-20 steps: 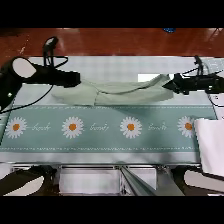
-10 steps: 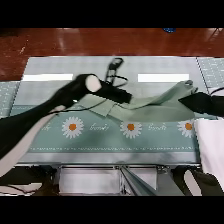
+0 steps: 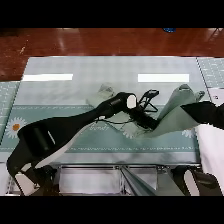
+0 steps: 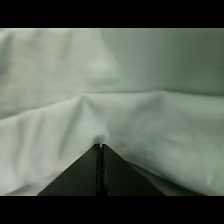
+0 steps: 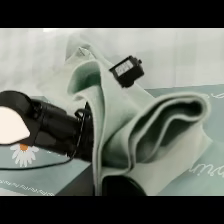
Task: Fold the shirts.
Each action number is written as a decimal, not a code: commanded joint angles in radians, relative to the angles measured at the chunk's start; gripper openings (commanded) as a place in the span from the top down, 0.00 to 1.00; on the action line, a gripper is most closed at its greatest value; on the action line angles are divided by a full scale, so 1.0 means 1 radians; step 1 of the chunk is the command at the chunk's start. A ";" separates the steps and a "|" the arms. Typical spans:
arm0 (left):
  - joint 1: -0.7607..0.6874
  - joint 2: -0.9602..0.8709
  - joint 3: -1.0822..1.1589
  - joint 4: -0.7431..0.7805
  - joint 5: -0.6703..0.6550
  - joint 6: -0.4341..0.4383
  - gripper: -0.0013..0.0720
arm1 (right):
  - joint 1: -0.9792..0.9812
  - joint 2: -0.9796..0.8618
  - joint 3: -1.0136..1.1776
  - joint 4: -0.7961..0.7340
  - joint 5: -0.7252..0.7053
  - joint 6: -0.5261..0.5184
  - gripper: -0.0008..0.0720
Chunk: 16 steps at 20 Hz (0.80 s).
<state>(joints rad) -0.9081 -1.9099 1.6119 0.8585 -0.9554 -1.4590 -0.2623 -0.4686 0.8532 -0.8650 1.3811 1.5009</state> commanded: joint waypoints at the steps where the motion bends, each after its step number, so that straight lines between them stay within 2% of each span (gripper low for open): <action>1: 0.110 0.022 0.017 -0.025 -0.059 -0.001 0.95 | 0.000 -0.018 -0.001 0.052 0.003 -0.016 0.95; 4: 0.328 0.124 0.008 -0.004 -0.130 0.010 0.95 | 0.004 -0.090 0.000 0.187 -0.019 -0.082 0.95; 6: 0.495 0.225 -0.031 0.047 -0.132 -0.053 0.95 | 0.065 -0.154 0.002 0.267 -0.092 -0.124 0.95; 7: 0.575 0.286 -0.063 0.047 -0.137 -0.052 0.95 | 0.117 -0.197 0.011 0.285 -0.121 -0.134 0.95; 10: 0.798 0.533 -0.227 0.051 -0.127 0.016 0.95 | 0.336 -0.382 0.077 0.285 -0.256 -0.153 0.95; 13: 0.949 0.791 -0.431 0.051 -0.128 0.073 0.95 | 0.515 -0.630 0.214 0.283 -0.404 -0.171 0.95; 16: 0.997 1.062 -0.642 0.050 -0.123 0.076 0.95 | 0.608 -0.883 0.373 0.287 -0.487 -0.171 0.95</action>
<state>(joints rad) 0.0051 -1.0874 1.1530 0.9058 -1.0866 -1.4086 0.2340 -1.1309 1.0962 -0.5880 1.0111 1.3418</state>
